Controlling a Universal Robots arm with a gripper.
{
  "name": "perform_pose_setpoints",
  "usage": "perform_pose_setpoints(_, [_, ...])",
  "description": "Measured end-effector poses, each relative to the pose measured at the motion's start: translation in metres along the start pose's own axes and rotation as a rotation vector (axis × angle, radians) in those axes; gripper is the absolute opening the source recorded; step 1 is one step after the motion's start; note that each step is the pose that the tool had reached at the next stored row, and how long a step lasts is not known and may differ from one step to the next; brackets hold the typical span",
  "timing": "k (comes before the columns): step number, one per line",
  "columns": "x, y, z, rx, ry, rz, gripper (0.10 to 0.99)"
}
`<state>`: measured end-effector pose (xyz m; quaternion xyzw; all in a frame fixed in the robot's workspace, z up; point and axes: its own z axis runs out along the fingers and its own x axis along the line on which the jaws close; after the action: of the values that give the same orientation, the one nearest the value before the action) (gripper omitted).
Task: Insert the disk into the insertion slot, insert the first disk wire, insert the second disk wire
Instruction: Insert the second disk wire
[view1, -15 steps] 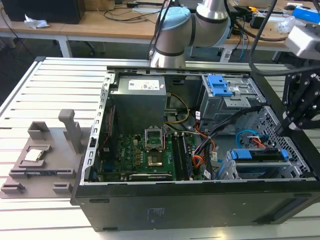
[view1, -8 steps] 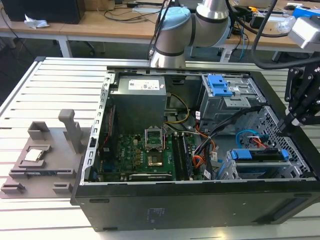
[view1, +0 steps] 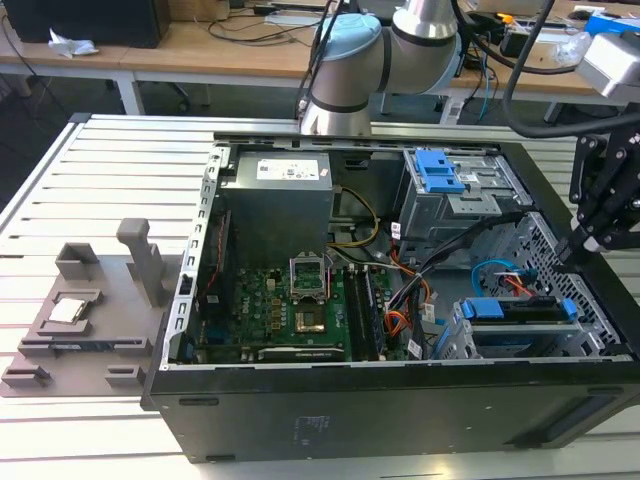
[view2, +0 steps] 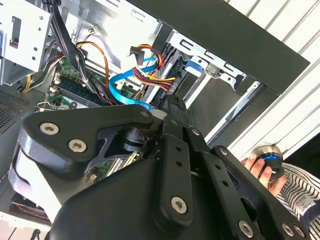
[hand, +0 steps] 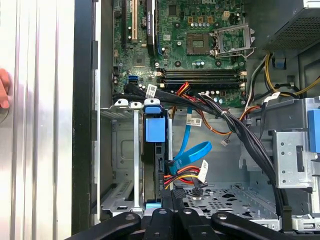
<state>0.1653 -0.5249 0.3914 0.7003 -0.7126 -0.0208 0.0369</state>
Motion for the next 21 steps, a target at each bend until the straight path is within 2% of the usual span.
perform_pose_setpoints(2, [0.0,0.0,-0.0001,0.0,0.0,0.0,0.114])
perform_pose_setpoints(6, [0.0,0.0,-0.0002,0.0,0.0,0.0,0.361])
perform_pose_setpoints(8, [0.0,0.0004,-0.0002,0.0,0.0012,-0.013,0.361])
perform_pose_setpoints(10, [0.0,0.0004,0.0007,0.002,0.0077,-0.093,0.361])
perform_pose_setpoints(13, [0.0,0.0003,0.0015,0.004,0.0136,-0.167,0.361])
perform_pose_setpoints(15, [0.0,0.0077,0.0061,0.005,0.0153,-0.217,0.361])
perform_pose_setpoints(17, [0.0001,0.0164,0.0125,0.006,0.0155,-0.233,0.361])
perform_pose_setpoints(21, [-0.0001,0.0253,0.0251,0.006,0.0162,-0.238,0.361])
